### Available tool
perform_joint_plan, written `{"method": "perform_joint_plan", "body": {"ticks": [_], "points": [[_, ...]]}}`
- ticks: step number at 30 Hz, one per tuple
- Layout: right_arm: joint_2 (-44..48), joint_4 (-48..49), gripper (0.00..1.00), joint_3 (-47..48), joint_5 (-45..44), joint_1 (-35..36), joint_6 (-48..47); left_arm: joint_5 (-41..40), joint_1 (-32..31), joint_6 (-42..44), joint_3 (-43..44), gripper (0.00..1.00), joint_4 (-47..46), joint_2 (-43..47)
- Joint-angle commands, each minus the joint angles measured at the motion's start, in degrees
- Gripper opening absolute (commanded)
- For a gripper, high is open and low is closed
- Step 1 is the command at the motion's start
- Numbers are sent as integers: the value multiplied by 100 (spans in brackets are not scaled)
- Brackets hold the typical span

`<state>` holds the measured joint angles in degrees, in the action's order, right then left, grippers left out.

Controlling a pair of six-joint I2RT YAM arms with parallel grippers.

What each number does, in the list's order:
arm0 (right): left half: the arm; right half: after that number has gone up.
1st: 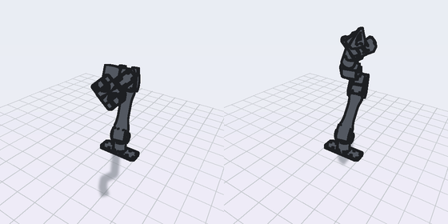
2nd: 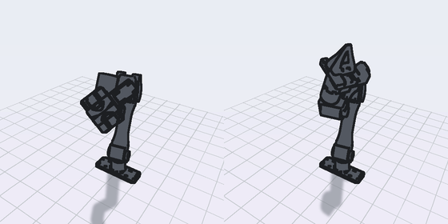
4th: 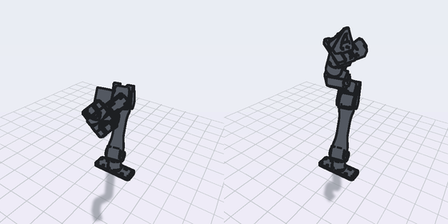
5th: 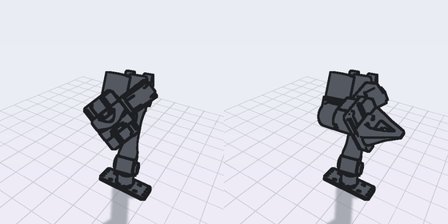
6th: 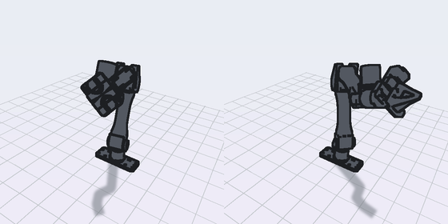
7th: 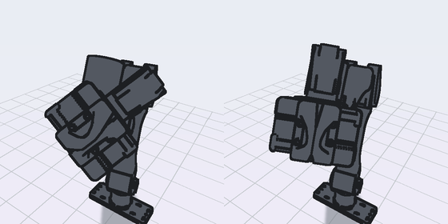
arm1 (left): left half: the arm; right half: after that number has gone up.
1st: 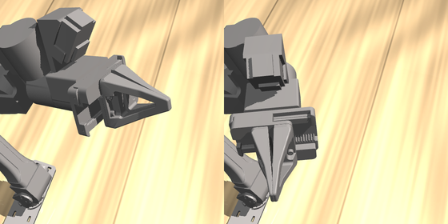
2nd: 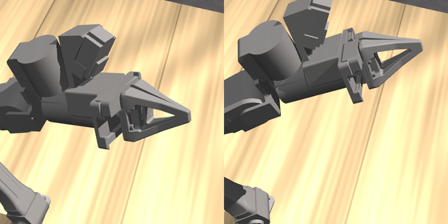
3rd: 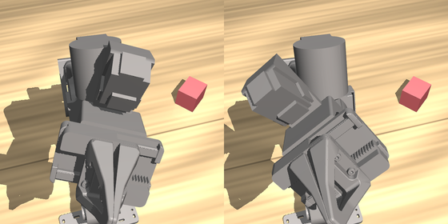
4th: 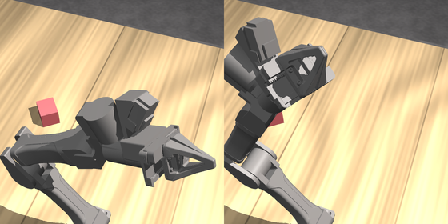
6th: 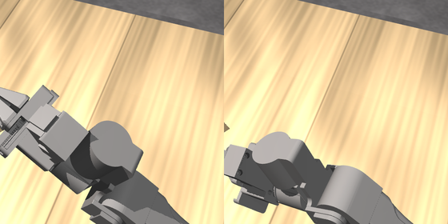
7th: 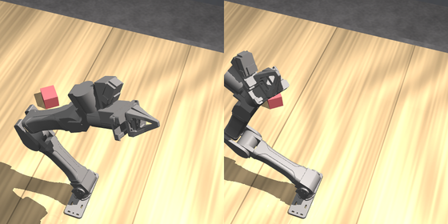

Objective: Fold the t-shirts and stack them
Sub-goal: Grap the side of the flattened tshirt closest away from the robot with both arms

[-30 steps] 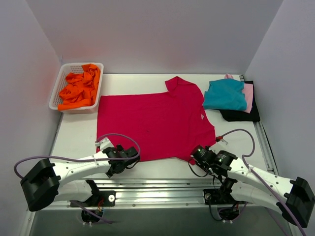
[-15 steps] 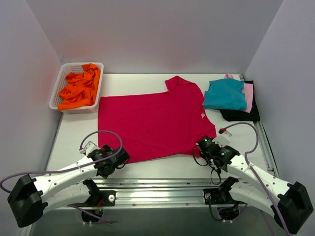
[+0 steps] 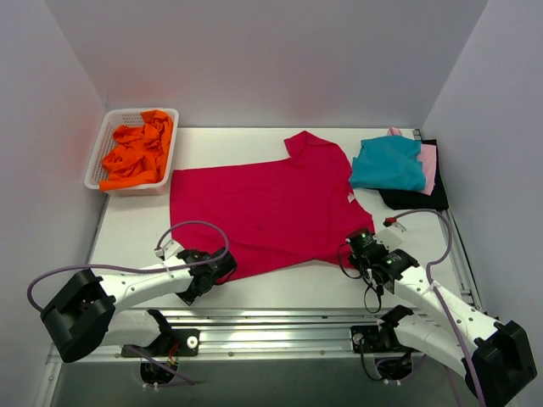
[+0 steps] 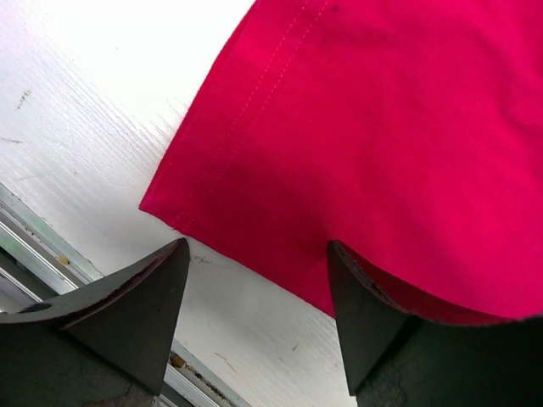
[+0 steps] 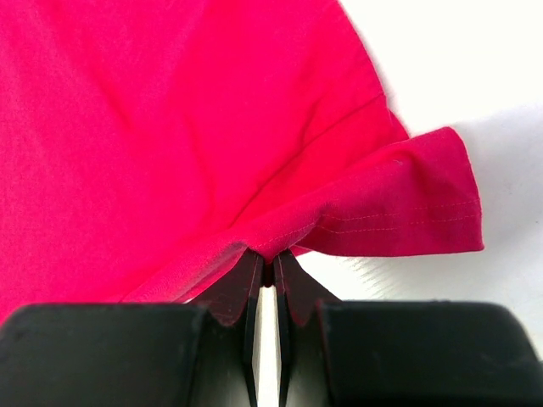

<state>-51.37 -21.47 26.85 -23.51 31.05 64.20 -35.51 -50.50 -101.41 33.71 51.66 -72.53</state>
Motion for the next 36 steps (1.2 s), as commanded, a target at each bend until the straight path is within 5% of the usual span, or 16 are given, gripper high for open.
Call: {"method": "perform_joint_plan", "body": {"ticks": [1, 4, 14, 18, 28, 36], "points": [[-83, -59, 0, 66, -101, -55, -75, 237, 40, -116, -190, 73, -710, 20], [-48, -59, 0, 48, -110, -64, -75, 237, 49, -73, -190, 56, -736, 11], [-48, -94, 0, 48, -101, -90, -40, 360, 180, 367, -198, 32, -1122, -217], [-39, -103, 0, 39, -101, -108, -31, 387, 207, 420, -208, 3, -1194, -226], [-74, -208, 0, 22, 109, -20, -31, 114, -232, 305, 285, 2, 450, 704], [-549, -524, 0, 91, -180, 1165, 786, 88, -276, 367, 311, 2, 1214, 1671]]}}
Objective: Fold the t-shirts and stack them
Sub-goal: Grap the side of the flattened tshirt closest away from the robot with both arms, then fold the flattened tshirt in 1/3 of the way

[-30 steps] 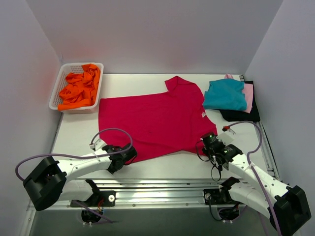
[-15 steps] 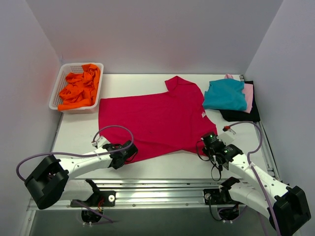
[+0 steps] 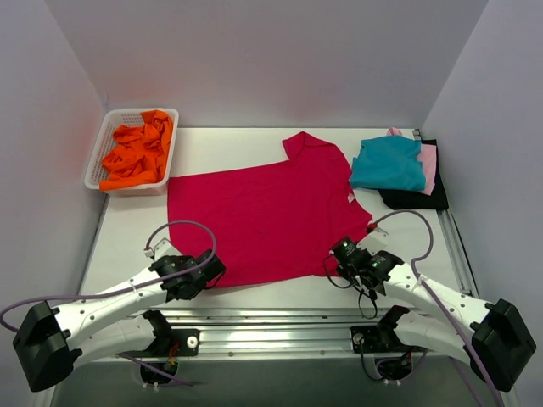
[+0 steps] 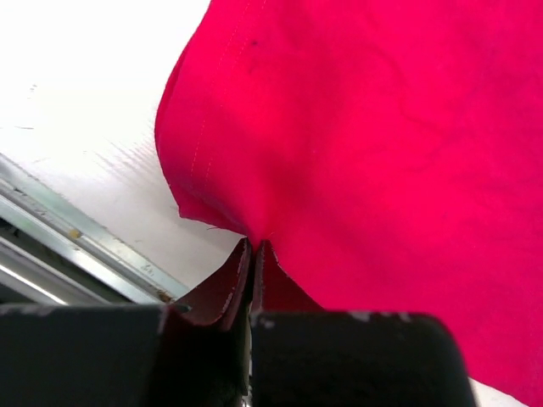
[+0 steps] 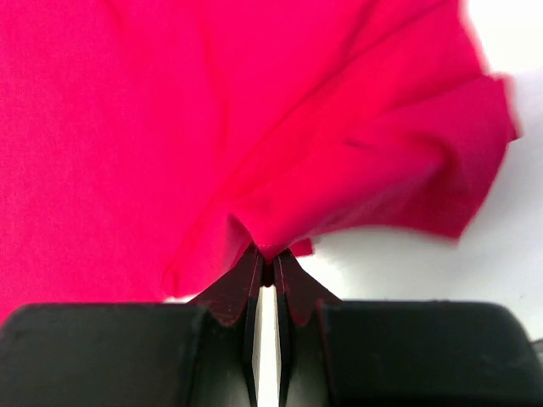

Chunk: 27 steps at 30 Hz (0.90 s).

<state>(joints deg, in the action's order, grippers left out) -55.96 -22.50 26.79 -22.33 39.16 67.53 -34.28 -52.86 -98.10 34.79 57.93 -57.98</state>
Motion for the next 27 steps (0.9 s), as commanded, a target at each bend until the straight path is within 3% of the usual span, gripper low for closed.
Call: {"method": "perform_joint_plan", "body": {"ticks": [1, 10, 21, 27], "points": [[-99, -570, 0, 160, -412, 408, 507, -43, -40, 54, 248, 2, 640, 286], [-230, -650, 0, 1020, -896, 488, 227, -421, 135, 713, 766, 2, 948, 954], [-1162, -299, 0, 2041, -1300, 426, -415, -518, 671, 1776, 1276, 2, 298, 973], [-1961, 122, 0, 2541, -1257, 128, -679, -141, 1435, 2531, 1206, 3, -501, 771]]}}
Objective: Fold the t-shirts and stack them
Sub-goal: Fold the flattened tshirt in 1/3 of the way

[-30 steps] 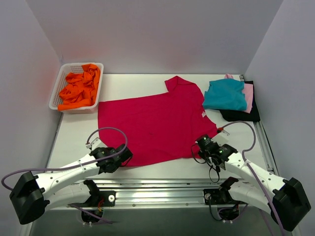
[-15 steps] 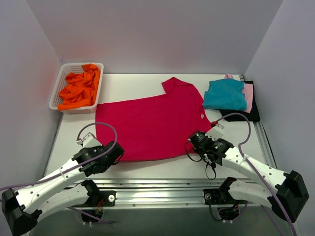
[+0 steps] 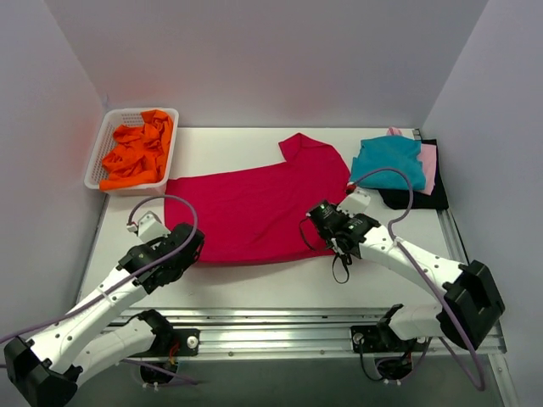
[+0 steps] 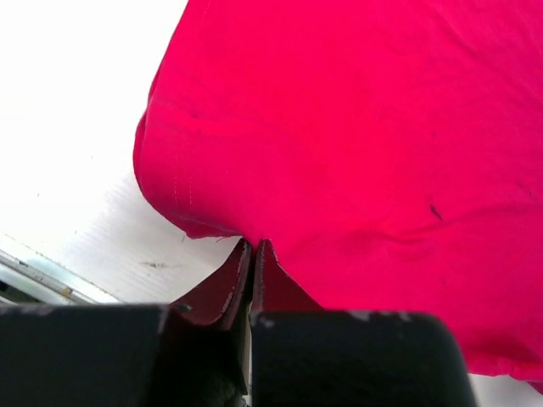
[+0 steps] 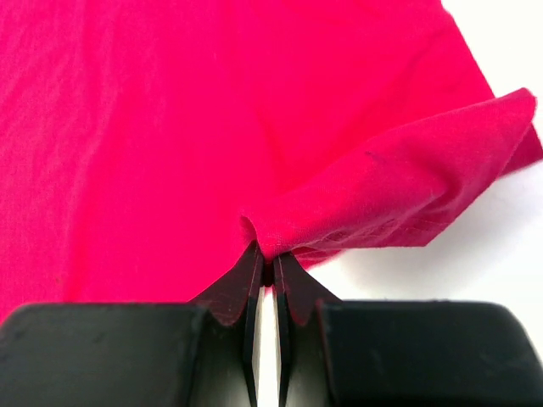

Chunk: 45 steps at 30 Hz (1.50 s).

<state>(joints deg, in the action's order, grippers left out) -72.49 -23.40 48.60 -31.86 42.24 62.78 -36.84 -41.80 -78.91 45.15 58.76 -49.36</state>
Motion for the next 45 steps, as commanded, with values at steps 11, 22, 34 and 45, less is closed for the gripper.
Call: {"method": "perform_joint_plan", "body": {"ticks": [11, 22, 34, 45], "points": [[-4086, 329, 77, 3811, 22, -1112, -934, 2303, 2887, 2370, 687, 38, -3002, -3340], [-4320, -87, 100, 4643, -778, -1209, -1505, 2059, 3134, 2504, 1374, 90, -2705, -3003], [-2805, 723, 38, 2163, -427, -1209, -1384, 1847, 3117, 2706, 443, 87, -2853, -1673], [-3394, 345, 0, 2127, -576, -1148, -865, 2005, 3125, 2829, 267, 85, -3063, -1875]]}}
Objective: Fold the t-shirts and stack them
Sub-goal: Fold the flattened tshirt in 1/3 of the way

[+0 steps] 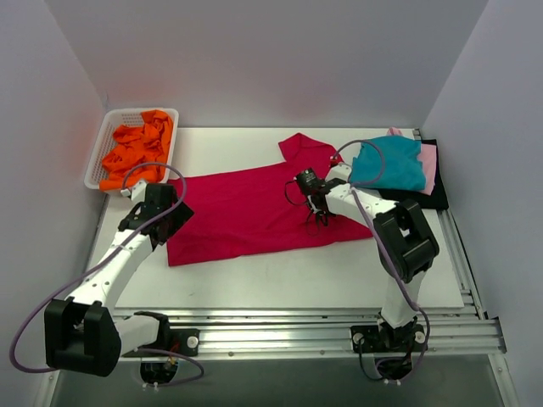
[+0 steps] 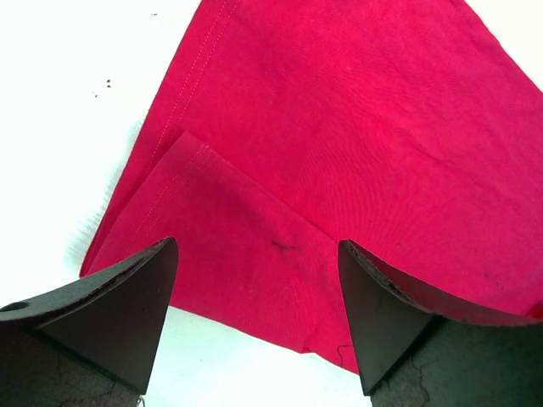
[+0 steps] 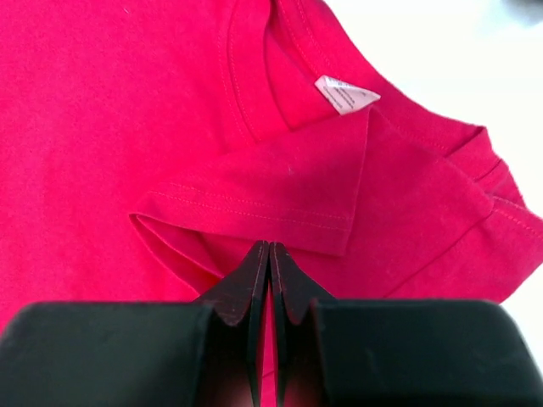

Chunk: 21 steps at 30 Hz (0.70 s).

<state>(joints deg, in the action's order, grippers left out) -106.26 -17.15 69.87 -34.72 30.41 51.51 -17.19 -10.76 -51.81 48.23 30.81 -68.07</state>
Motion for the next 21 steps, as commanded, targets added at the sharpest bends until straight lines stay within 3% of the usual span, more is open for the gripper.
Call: {"method": "perform_joint_plan", "body": {"ticks": [1, 16, 21], "points": [[-44, -298, 0, 1, -298, 35, 281, 49, 22, 119, -76, 85, -286, -13], [-896, -316, 0, 413, -96, 439, 536, 58, 39, 136, -68, 84, -347, -110], [-1230, -526, 0, 1045, -157, 764, 571, 14, 66, 154, -112, 84, -321, -22]]}}
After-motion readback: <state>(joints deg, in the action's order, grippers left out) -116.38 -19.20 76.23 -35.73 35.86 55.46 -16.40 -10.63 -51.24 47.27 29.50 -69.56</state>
